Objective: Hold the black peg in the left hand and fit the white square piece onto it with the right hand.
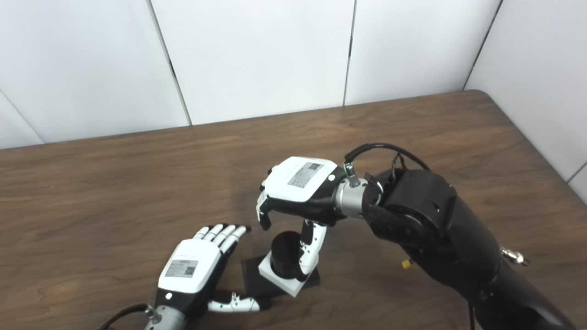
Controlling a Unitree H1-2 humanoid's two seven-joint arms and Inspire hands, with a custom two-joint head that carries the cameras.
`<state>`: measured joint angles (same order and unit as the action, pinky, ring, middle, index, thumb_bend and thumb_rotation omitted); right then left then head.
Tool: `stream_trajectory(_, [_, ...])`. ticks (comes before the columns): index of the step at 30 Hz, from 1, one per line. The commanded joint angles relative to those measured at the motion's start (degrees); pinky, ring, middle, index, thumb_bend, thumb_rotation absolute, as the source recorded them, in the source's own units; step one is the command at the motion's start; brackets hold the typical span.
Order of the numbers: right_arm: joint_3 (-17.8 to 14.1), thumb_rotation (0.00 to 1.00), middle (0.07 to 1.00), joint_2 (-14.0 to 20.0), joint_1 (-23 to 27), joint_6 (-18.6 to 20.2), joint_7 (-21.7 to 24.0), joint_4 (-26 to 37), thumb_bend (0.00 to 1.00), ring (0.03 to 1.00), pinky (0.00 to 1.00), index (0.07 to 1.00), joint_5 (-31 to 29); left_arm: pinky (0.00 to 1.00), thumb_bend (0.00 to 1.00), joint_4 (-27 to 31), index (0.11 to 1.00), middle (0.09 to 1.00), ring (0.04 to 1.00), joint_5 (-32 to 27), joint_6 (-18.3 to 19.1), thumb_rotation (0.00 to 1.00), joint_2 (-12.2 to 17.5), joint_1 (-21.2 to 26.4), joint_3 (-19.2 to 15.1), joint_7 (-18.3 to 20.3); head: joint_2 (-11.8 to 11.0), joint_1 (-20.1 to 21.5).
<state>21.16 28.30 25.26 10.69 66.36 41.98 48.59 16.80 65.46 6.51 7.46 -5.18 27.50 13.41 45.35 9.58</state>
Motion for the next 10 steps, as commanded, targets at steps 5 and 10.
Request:
stream_trajectory(5, [-1.16,0.47,0.832,-0.15,3.00,-0.44,-0.50,-1.05,1.00,0.923,0.98,0.696,0.20,0.89,1.00,15.47,0.932,0.919,0.922,-7.22,10.17,0.75,-0.49,2.44,-3.40,21.88,-0.27,-0.40])
stream_trajectory(10, [-2.62,0.46,0.822,0.37,2.95,-1.29,-2.78,-2.39,1.00,0.910,0.96,0.682,-0.64,0.87,1.00,23.42,0.947,0.921,0.922,-14.65,14.56,0.73,0.76,3.81,-9.10,27.68,-0.69,-1.71])
